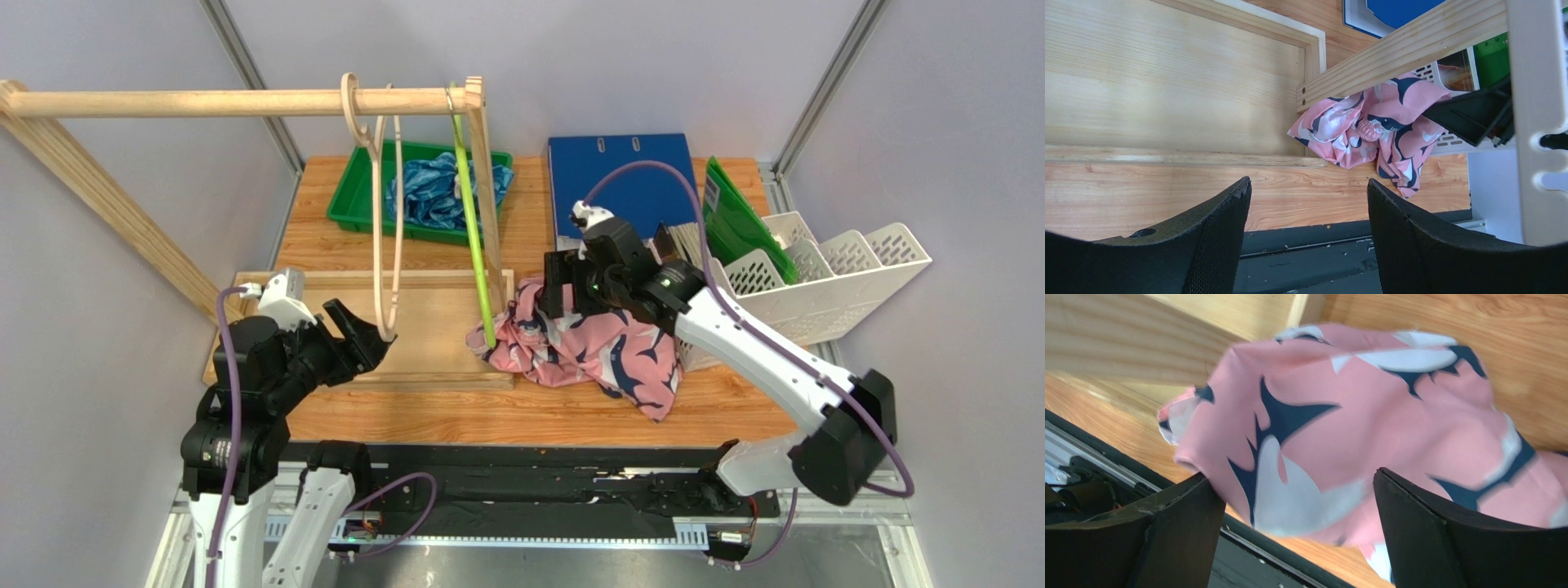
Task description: Remove the shorts from the hanger
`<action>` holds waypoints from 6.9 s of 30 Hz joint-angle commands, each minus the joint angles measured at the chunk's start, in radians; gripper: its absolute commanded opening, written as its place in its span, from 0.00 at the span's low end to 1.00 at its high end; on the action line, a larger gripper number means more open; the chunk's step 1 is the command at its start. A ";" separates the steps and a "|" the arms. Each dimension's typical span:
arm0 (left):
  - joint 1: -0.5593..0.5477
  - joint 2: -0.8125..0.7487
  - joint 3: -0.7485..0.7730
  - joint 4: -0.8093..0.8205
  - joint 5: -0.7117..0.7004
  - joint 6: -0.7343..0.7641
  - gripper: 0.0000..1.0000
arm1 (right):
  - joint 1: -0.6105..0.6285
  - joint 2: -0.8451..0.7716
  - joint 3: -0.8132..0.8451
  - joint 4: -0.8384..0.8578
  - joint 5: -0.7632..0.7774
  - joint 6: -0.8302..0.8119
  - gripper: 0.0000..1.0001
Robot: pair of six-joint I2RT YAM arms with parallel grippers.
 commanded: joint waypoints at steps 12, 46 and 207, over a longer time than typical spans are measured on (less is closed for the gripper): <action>-0.005 -0.014 -0.055 0.052 0.055 -0.019 0.72 | 0.099 -0.423 -0.412 0.168 -0.025 -0.137 1.00; -0.005 -0.065 -0.069 -0.034 0.064 -0.022 0.69 | 0.382 0.290 -0.464 0.783 0.671 -0.231 0.75; 0.210 1.386 0.193 1.442 0.351 -0.823 0.18 | -0.247 0.311 0.067 0.601 -0.340 0.251 0.85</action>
